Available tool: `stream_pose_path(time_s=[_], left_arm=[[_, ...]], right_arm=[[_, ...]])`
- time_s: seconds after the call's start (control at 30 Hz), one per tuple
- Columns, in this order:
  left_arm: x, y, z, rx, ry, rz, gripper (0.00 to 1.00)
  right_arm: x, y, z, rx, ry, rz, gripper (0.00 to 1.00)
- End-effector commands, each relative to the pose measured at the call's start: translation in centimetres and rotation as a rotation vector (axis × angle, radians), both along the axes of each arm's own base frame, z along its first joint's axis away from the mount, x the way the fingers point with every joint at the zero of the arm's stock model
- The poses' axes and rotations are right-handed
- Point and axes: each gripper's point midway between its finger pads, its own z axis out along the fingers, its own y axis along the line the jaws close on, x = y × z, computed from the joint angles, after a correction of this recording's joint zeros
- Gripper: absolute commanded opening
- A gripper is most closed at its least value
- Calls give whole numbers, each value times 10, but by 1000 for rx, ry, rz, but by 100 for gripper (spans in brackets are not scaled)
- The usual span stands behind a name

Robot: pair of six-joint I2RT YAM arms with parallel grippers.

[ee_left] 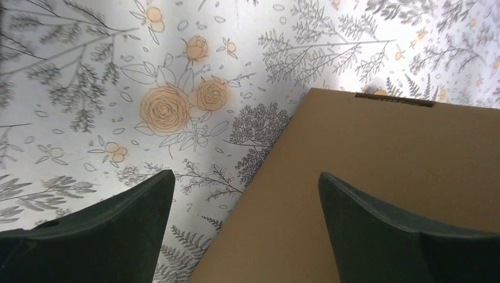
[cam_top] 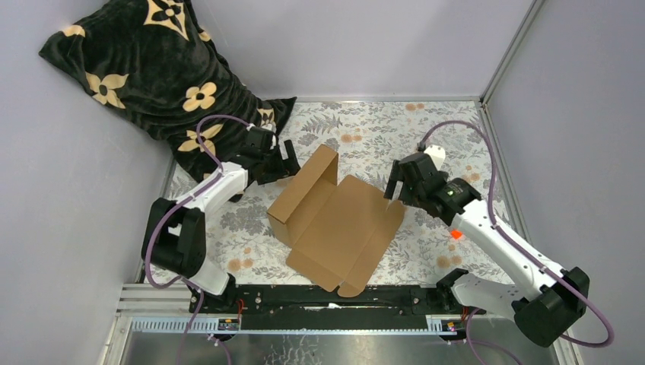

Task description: Fold the paper box

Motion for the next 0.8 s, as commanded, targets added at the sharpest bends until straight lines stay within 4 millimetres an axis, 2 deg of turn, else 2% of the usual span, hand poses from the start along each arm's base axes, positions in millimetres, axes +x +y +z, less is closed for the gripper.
stream_pose_path(time_s=[0.0,0.23,0.33,0.4,0.53,0.63,0.77], left_arm=[[10,8,49,33,-107,16,99],[6,9,121,-4,-218,28,99],[-3,4,148,-41,-255,7,99],[-9,0,159,-73,-265,-6,99],[-24,-15,160,-106,-258,-43,99],[-27,-19,149,-89,-239,-48,99],[-25,-19,136,-74,-222,-41,99]], right_arm=[[-14,20,-38,136,108,107,100],[-41,11,-85,159,246,93,100],[-52,17,-101,225,281,92,100],[-59,20,-112,264,299,86,100],[-68,25,-129,323,327,70,100],[-71,31,-137,382,326,54,99],[-74,33,-145,427,312,30,94]])
